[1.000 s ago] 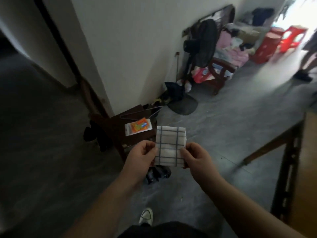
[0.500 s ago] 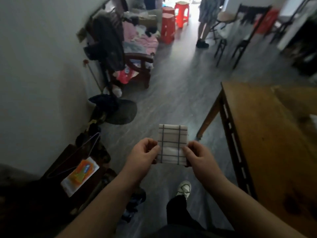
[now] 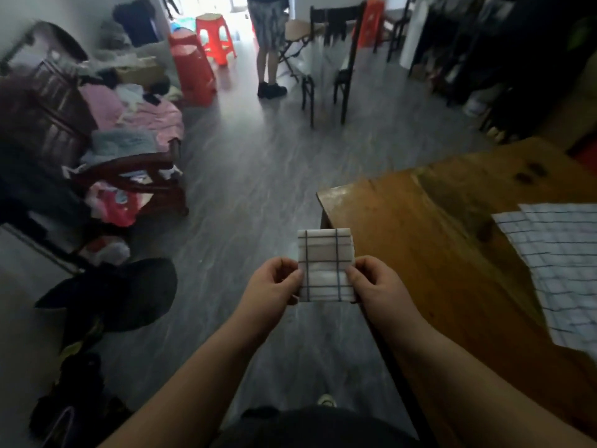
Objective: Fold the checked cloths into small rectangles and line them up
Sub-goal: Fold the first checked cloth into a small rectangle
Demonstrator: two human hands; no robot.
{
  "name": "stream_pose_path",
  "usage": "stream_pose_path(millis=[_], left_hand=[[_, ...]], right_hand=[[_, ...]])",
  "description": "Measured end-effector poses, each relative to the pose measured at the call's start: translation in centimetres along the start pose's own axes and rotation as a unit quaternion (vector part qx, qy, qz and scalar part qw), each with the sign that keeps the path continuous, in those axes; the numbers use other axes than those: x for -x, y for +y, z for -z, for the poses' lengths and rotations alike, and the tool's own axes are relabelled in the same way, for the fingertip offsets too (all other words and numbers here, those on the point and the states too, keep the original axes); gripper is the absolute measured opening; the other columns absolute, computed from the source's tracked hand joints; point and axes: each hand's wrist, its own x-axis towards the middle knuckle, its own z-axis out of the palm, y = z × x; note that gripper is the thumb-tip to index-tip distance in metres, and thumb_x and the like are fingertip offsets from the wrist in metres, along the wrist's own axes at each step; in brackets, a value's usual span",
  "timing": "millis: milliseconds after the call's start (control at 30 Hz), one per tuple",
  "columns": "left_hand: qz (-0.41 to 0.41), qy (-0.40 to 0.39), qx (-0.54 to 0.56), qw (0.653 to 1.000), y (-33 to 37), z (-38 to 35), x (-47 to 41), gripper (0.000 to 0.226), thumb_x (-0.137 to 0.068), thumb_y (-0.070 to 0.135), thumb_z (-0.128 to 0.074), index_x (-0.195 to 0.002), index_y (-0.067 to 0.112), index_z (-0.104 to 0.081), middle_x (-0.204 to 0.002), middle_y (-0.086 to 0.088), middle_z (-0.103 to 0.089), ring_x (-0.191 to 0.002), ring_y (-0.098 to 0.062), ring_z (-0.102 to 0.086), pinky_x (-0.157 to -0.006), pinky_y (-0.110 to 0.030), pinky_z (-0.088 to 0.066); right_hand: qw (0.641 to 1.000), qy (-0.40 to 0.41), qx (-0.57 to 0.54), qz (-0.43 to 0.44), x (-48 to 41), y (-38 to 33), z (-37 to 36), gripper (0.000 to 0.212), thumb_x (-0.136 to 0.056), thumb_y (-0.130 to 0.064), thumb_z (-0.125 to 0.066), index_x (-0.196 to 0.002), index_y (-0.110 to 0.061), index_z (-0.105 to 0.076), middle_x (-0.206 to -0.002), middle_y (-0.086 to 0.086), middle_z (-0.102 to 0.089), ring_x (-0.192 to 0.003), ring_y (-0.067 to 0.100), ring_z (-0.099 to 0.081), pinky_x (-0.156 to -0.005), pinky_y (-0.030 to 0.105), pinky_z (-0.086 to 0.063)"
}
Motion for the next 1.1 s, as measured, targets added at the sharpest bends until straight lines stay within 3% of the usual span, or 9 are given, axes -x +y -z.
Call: stream_pose_path(millis=[367, 500, 600, 667, 800, 867, 1000, 1100], left_hand=[[-0.018, -0.210, -0.097, 0.973, 4.9, -8.8, -20.7, 0.005, -0.097, 0.016, -0.064, -0.094, 0.014, -0.068, -0.080, 0.002, -0.070, -0.070, -0.010, -0.066, -0.067, -0.028, -0.055], [-0.022, -0.297, -0.152, 0.942, 5.8, -12.0, -29.4, 0.005, -0.097, 0.016, -0.064, -0.094, 0.013, -0.067, -0.081, 0.002, -0.070, -0.063, -0.004, -0.063, -0.061, -0.020, -0.050], [-0.017, -0.366, -0.230, 0.902, 6.9, -14.2, -35.4, 0.006, -0.096, 0.021, -0.065, -0.095, 0.015, -0.066, -0.085, 0.001, -0.071, -0.064, -0.003, -0.064, -0.060, -0.020, -0.049], [-0.007, -0.402, -0.284, 0.871, 7.1, -15.6, -39.0, 0.007, -0.096, 0.024, -0.065, -0.096, 0.017, -0.066, -0.088, 0.001, -0.072, -0.070, -0.007, -0.067, -0.059, -0.020, -0.049], [-0.013, -0.459, -0.388, 0.799, 5.5, -18.5, -44.4, 0.008, -0.095, 0.027, -0.066, -0.094, 0.019, -0.064, -0.088, 0.002, -0.070, -0.076, -0.009, -0.067, -0.058, -0.020, -0.046], [-0.033, -0.475, -0.427, 0.769, 4.2, -19.6, -46.0, 0.010, -0.095, 0.029, -0.066, -0.097, 0.020, -0.062, -0.090, 0.004, -0.066, -0.079, -0.008, -0.063, -0.060, -0.023, -0.045], [-0.058, -0.495, -0.477, 0.724, 2.5, -20.6, -47.8, 0.010, -0.098, 0.031, -0.063, -0.099, 0.027, -0.054, -0.093, 0.006, -0.062, -0.082, -0.009, -0.061, -0.062, -0.024, -0.044], [-0.100, -0.529, -0.513, 0.669, 1.7, -21.0, -48.2, 0.010, -0.101, 0.028, -0.057, -0.093, 0.032, -0.051, -0.092, 0.005, -0.063, -0.081, -0.010, -0.063, -0.063, -0.025, -0.049]], right_hand=[[0.981, 0.166, -0.038, -0.092, -12.3, 1.0, 6.8, 0.009, -0.102, -0.024, -0.057, -0.106, -0.031, -0.059, -0.104, -0.007, -0.069, -0.087, -0.003, -0.068, -0.064, 0.011, -0.053], [0.954, 0.250, -0.020, -0.162, -18.2, 2.2, 7.7, 0.010, -0.103, -0.030, -0.056, -0.112, -0.028, -0.061, -0.104, -0.007, -0.069, -0.092, 0.005, -0.067, -0.071, 0.017, -0.054], [0.926, 0.303, -0.035, -0.221, -22.4, 2.5, 7.5, 0.010, -0.103, -0.029, -0.056, -0.109, -0.028, -0.064, -0.103, -0.006, -0.070, -0.095, 0.010, -0.067, -0.084, 0.032, -0.057], [0.905, 0.332, -0.046, -0.263, -24.9, 3.1, 7.1, 0.010, -0.103, -0.029, -0.057, -0.109, -0.028, -0.064, -0.103, -0.006, -0.071, -0.094, 0.010, -0.068, -0.085, 0.033, -0.056], [0.844, 0.399, -0.071, -0.351, -29.2, 5.1, 5.9, 0.018, -0.100, -0.031, -0.062, -0.114, -0.025, -0.053, -0.106, -0.004, -0.065, -0.091, 0.010, -0.062, -0.070, 0.027, -0.049], [0.818, 0.428, -0.062, -0.380, -30.8, 6.2, 5.1, 0.016, -0.100, -0.029, -0.063, -0.109, -0.023, -0.050, -0.099, -0.002, -0.062, -0.080, 0.011, -0.059, -0.061, 0.025, -0.045], [0.816, 0.408, -0.020, -0.410, -32.5, 7.9, 3.4, 0.012, -0.102, -0.028, -0.057, -0.095, -0.027, -0.049, -0.083, 0.000, -0.061, -0.062, 0.012, -0.053, -0.051, 0.025, -0.041], [0.816, 0.388, 0.002, -0.429, -32.9, 8.6, 2.8, 0.010, -0.103, -0.027, -0.054, -0.094, -0.030, -0.053, -0.086, -0.004, -0.062, -0.068, 0.012, -0.058, -0.056, 0.029, -0.049]])
